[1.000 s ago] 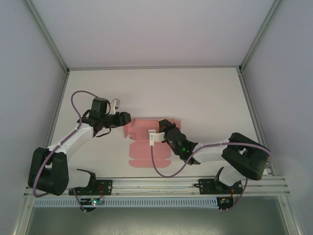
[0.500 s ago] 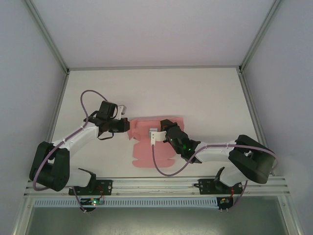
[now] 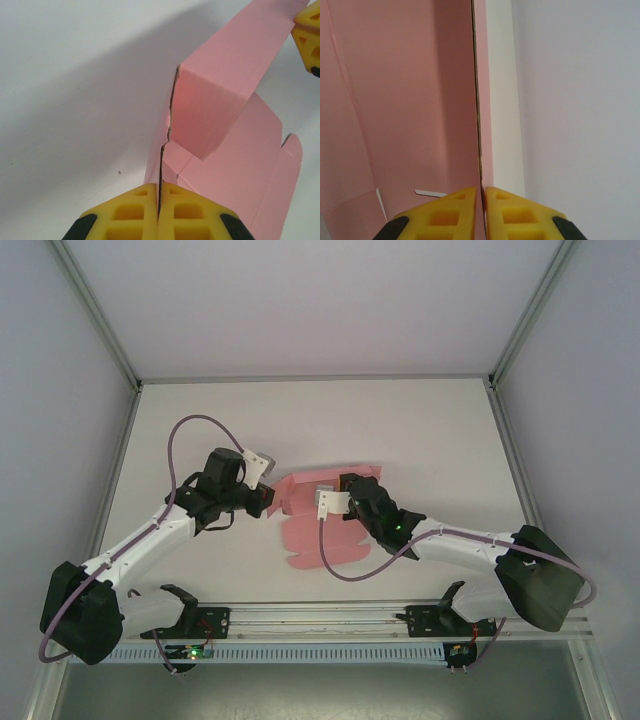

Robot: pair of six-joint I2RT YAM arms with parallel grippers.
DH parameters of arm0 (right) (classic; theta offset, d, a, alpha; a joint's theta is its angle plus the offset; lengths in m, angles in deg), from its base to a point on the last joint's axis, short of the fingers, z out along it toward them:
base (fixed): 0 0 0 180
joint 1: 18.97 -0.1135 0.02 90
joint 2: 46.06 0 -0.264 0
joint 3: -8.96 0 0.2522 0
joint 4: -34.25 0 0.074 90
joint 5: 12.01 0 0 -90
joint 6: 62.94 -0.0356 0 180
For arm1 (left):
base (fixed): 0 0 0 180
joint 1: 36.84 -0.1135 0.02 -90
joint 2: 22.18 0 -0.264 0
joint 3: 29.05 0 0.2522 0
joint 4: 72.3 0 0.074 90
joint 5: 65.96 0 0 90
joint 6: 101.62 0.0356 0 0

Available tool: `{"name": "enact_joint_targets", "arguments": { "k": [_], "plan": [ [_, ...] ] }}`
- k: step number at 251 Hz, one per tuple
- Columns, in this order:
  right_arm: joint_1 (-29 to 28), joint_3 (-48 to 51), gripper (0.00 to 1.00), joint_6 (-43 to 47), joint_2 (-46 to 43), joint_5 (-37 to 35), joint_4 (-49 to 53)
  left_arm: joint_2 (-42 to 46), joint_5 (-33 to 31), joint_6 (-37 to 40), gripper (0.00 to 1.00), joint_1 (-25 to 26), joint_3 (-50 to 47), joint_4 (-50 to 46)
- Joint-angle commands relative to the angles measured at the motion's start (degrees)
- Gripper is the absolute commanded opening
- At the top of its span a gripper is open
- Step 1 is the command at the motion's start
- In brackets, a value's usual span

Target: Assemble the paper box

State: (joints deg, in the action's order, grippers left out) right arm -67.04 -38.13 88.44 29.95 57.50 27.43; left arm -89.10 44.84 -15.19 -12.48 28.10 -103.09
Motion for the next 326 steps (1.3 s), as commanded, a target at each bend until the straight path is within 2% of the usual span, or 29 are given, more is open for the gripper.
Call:
{"name": "enact_joint_targets", "arguments": {
  "k": [1,39,238,326],
  "plan": [
    [0.33,-1.52,0.16,-0.50,0.46,3.46,2.48,0.52,2.41,3.61,0.00,1.21,0.94,1.48],
    [2.01,-1.50,0.22,0.08,0.94,3.95,0.81,0.38,2.89,4.10,0.00,1.31,0.86,1.49],
    [9.94,-5.65,0.23,6.21,8.81,10.22,-7.57,2.07,5.66,8.20,0.00,1.48,0.36,-0.90],
    [12.74,-7.41,0.22,7.03,11.29,15.55,-10.98,1.64,5.78,8.28,0.00,1.50,0.46,-1.51]
  ]
}}
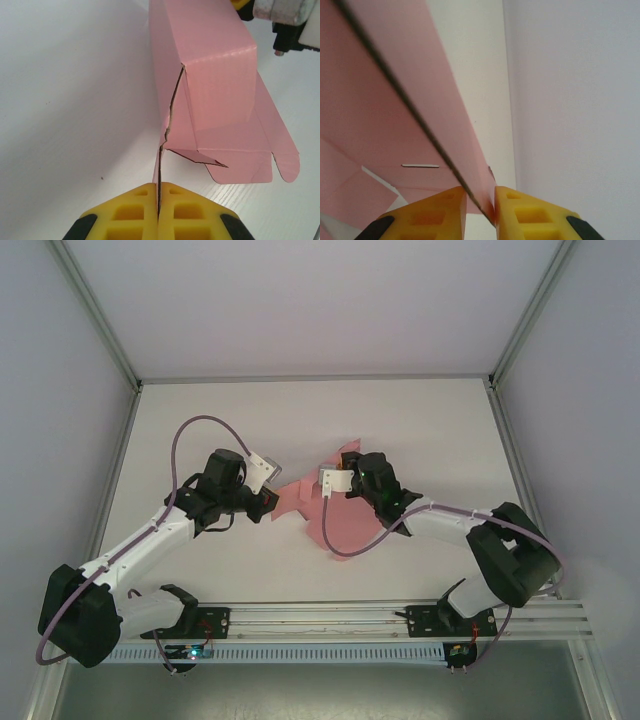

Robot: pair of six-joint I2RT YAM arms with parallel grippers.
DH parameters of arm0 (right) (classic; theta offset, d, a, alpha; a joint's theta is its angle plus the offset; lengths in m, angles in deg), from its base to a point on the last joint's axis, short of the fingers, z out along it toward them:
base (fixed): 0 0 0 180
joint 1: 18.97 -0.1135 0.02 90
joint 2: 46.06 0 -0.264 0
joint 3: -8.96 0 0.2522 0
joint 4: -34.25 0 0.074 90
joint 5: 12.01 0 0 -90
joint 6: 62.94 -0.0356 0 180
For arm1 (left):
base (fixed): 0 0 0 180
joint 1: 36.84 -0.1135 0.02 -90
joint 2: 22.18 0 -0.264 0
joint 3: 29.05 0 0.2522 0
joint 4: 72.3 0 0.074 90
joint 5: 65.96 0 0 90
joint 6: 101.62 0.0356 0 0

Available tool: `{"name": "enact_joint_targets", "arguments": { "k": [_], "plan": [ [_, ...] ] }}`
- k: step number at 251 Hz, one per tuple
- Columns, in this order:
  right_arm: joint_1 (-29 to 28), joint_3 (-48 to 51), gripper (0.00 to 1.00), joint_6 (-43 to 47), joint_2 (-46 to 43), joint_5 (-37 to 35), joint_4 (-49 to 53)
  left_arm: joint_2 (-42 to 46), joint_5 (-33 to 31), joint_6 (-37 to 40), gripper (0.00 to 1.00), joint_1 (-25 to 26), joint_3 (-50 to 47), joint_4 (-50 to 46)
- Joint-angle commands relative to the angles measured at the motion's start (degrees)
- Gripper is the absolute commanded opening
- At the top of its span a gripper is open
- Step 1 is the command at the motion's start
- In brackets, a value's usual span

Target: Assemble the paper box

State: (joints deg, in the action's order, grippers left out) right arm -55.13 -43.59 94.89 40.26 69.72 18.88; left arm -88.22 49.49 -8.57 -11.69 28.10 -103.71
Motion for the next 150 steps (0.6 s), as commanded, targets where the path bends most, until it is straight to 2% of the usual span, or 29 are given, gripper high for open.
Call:
{"name": "enact_joint_targets", "arguments": {
  "k": [1,57,110,135,150],
  "plan": [
    [0.83,-2.02,0.22,0.61,0.96,3.43,-2.43,0.79,1.15,1.68,0.00,0.70,0.50,-0.89],
    [0.83,-3.26,0.20,0.73,0.72,7.48,2.79,0.43,1.46,1.89,0.00,0.70,0.56,-0.65],
    [0.74,-4.30,0.09,1.00,0.90,6.36,6.20,0.45,-0.97,1.26,0.00,0.69,0.49,0.06],
    [0.69,-3.72,0.00,1.53,0.91,4.20,5.25,0.30,-4.94,-0.28,0.00,0.74,0.38,1.07],
    [0.60,-2.84,0.00,1.41,0.74,2.63,3.14,0.09,-9.81,-2.12,0.00,0.76,0.57,1.84]
  ]
}}
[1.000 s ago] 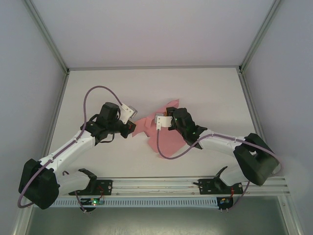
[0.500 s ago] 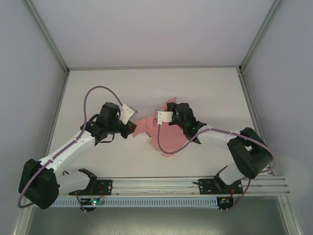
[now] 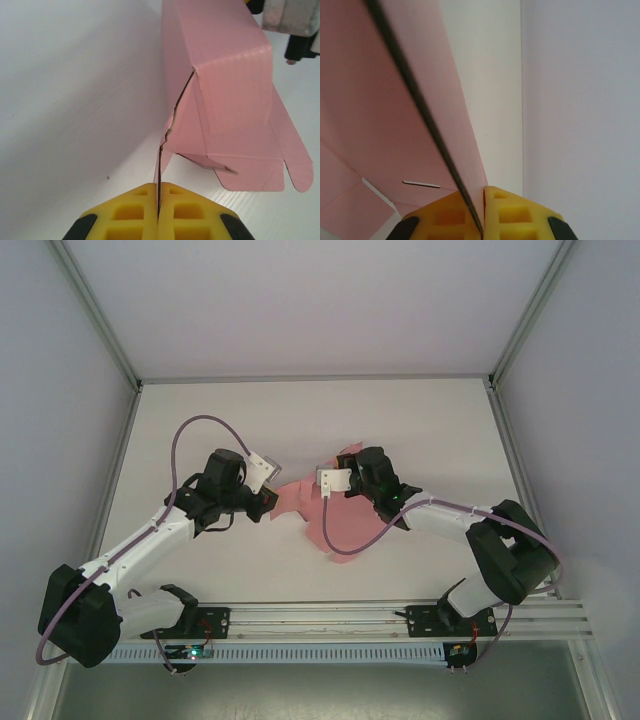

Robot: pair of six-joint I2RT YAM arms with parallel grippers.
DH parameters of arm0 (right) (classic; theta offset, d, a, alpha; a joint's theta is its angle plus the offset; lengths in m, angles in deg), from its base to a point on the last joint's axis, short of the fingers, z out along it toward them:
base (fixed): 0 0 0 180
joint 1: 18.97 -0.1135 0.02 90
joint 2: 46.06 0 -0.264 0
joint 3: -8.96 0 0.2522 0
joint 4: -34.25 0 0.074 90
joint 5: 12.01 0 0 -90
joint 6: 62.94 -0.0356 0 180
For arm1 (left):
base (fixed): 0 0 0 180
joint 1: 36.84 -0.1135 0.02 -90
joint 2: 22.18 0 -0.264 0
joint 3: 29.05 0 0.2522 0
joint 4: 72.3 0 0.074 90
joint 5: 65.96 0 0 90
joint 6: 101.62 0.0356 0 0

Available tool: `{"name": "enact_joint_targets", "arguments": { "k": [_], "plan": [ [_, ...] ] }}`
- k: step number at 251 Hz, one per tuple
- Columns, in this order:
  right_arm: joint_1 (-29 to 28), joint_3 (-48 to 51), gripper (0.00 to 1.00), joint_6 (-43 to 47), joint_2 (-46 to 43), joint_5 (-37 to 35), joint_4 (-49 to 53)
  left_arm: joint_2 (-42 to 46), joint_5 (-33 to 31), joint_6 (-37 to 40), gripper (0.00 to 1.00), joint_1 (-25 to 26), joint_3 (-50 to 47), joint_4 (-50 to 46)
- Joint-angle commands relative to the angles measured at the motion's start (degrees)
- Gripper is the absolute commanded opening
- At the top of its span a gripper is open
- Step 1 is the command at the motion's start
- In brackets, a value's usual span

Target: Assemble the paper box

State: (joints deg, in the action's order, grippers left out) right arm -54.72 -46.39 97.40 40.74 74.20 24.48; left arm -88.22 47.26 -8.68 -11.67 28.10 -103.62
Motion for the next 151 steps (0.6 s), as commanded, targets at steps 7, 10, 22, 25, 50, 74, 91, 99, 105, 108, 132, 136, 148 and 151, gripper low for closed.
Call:
{"name": "enact_joint_targets", "arguments": {
  "k": [7,10,22,25,50,74,91,99,105,108,132,136,148,151],
  "plan": [
    [-0.06,0.47,0.00,-1.20,0.21,-2.55,-3.82,-0.08,-10.08,-3.05,0.00,0.72,0.60,2.31],
    [-0.11,0.76,0.00,-1.26,0.17,-3.05,-4.66,-0.16,-11.24,-3.49,0.00,0.72,0.63,2.54],
    [-1.00,2.03,0.00,-1.00,0.40,-5.58,-8.36,-0.78,-14.95,-5.47,0.00,0.68,0.95,3.35],
    [-1.26,2.42,0.00,-0.80,0.58,-6.40,-9.28,-0.98,-15.69,-5.95,0.03,0.70,1.05,3.55],
    [-3.80,4.01,0.00,2.47,2.62,-14.26,-15.56,-2.42,-19.96,-9.38,0.32,0.50,2.10,4.45],
    [-5.09,3.00,0.00,2.90,3.54,-18.07,-13.09,-2.77,-21.03,-11.81,0.59,-0.08,3.29,4.54],
    [-5.38,0.74,0.00,-1.69,2.60,-18.18,-5.93,-2.35,-22.39,-14.11,0.85,-0.88,3.75,4.55],
    [-5.47,-0.79,0.00,-5.17,1.96,-17.98,-1.58,-1.97,-22.89,-15.29,0.94,-1.52,3.83,4.51],
    [-5.47,-1.93,0.00,-7.64,1.62,-17.60,1.55,-1.71,-23.17,-16.22,0.98,-1.99,3.91,4.63],
    [-5.43,-2.40,0.00,-8.62,1.42,-17.38,2.81,-1.60,-23.45,-16.74,1.00,-2.25,3.89,4.64],
    [-5.90,-2.49,0.00,-12.68,-0.10,-18.82,4.56,-1.02,-26.90,-22.13,1.00,-5.48,3.98,4.36],
    [-5.99,-2.33,0.00,-12.93,-0.28,-19.58,4.46,-1.09,-27.67,-23.22,1.00,-6.25,4.06,4.10],
    [-6.31,-2.45,0.00,-13.67,-0.53,-21.78,5.10,-1.57,-28.68,-26.39,1.00,-9.01,4.32,3.28],
    [-6.31,-2.52,0.00,-13.99,-0.50,-22.31,5.34,-1.86,-28.85,-27.20,1.00,-9.71,4.41,3.05]
  ]
}}
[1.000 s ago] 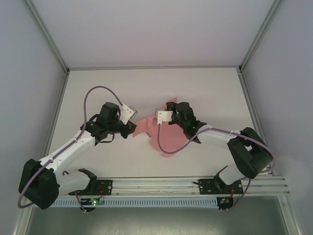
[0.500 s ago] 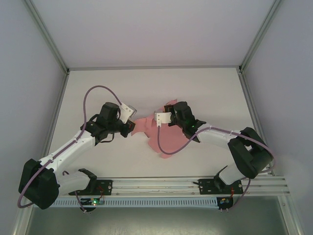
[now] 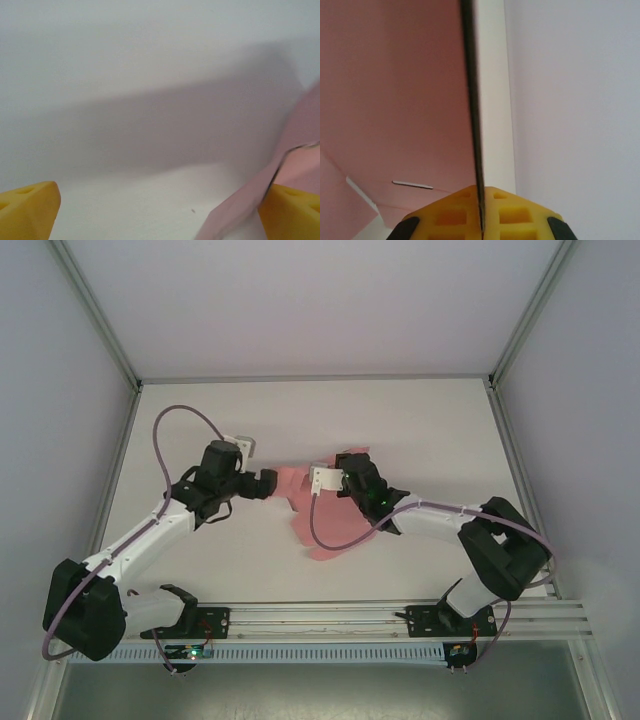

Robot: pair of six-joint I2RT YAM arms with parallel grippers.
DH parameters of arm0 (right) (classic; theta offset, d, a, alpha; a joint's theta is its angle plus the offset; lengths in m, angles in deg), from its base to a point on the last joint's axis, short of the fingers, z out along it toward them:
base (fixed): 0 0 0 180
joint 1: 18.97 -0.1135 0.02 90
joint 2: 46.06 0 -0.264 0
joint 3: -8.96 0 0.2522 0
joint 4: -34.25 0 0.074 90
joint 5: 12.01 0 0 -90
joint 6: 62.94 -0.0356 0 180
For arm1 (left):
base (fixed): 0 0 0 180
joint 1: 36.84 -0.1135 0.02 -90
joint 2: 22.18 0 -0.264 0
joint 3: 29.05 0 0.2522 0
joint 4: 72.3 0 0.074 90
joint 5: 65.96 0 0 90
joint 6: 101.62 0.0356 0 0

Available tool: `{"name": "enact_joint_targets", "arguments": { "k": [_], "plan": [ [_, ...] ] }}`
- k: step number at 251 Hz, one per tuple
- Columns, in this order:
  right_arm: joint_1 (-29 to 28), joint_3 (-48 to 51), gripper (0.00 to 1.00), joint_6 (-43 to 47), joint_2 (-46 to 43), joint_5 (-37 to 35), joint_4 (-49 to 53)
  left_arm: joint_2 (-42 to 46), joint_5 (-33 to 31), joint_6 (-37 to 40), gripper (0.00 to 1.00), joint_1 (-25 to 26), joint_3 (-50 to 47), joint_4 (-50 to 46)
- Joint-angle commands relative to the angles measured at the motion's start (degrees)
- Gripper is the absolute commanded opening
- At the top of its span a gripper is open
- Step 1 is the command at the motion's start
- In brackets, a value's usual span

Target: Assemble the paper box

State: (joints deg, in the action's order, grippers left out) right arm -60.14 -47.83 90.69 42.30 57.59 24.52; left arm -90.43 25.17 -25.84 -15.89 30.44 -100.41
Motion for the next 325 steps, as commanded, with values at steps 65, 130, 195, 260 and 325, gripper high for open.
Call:
{"name": "enact_joint_targets", "arguments": {
  "k": [65,130,195,260,325],
  "plan": [
    [-1.50,-3.77,0.00,-14.83,-1.25,-11.50,15.17,-7.82,0.46,-18.22,1.00,-15.41,4.12,4.27],
    [-3.92,-13.22,0.00,-27.27,1.18,-13.86,29.06,-20.70,24.92,-12.28,0.94,-13.47,7.97,13.61],
    [-3.65,-16.66,0.00,-29.23,3.23,-16.80,33.99,-23.20,32.94,-9.42,0.89,-10.65,7.17,19.18],
    [-2.97,-16.14,0.00,-28.52,2.46,-10.21,33.56,-20.90,27.54,-7.71,0.86,-10.60,7.89,14.23],
    [-2.16,-17.05,0.00,-29.46,3.60,-10.43,32.78,-13.71,35.66,-7.73,0.74,-9.80,3.10,18.12]
  ]
}}
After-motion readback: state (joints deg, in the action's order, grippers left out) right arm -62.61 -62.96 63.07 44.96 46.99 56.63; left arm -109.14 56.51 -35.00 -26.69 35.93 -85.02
